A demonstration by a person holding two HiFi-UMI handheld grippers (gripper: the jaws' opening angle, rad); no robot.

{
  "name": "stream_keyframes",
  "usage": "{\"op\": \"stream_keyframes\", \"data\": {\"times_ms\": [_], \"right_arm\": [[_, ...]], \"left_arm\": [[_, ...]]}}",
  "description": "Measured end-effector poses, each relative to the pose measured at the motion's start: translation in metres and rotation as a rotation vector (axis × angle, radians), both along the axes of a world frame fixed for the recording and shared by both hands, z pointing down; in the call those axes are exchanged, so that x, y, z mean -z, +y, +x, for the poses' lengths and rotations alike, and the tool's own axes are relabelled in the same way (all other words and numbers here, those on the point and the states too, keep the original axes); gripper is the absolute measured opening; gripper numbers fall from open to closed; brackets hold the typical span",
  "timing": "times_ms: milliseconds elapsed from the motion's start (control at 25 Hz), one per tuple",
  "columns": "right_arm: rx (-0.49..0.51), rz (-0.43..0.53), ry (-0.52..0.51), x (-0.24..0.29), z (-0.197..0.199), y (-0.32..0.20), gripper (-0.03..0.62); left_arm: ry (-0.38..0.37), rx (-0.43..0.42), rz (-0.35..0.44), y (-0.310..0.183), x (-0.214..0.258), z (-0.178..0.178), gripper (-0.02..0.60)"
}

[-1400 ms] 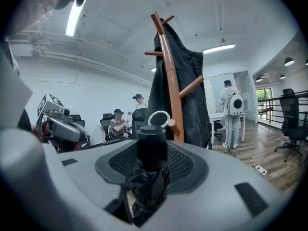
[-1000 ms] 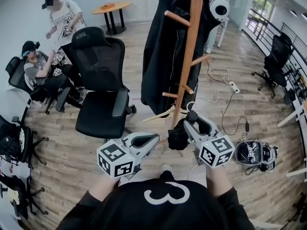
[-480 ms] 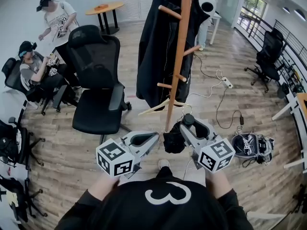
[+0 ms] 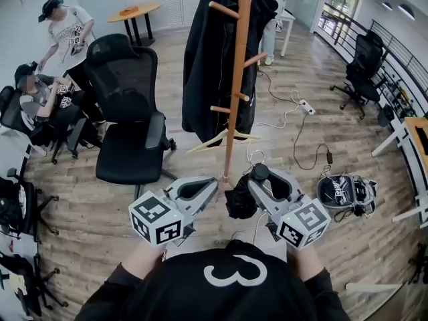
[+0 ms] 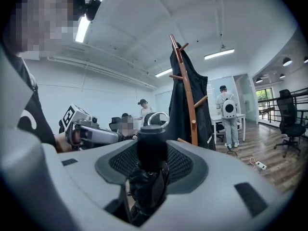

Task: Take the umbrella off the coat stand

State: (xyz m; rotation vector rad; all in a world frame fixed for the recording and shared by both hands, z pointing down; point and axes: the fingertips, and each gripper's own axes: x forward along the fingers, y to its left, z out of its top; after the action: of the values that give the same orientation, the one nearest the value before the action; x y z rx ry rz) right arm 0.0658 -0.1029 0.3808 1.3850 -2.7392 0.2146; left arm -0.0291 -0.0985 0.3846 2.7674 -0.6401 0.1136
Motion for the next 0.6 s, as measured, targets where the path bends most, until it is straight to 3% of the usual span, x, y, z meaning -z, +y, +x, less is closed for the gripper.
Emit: {"op": "stream_keyframes", "data": {"times_ms": [600], "right_arm": [[0.029, 0.021, -0.051, 0.018, 0.012, 0.033, 0.19]], "left_arm": [[-0.024, 0.031, 0.026, 0.037, 0.018, 0.019, 0.015]]}}
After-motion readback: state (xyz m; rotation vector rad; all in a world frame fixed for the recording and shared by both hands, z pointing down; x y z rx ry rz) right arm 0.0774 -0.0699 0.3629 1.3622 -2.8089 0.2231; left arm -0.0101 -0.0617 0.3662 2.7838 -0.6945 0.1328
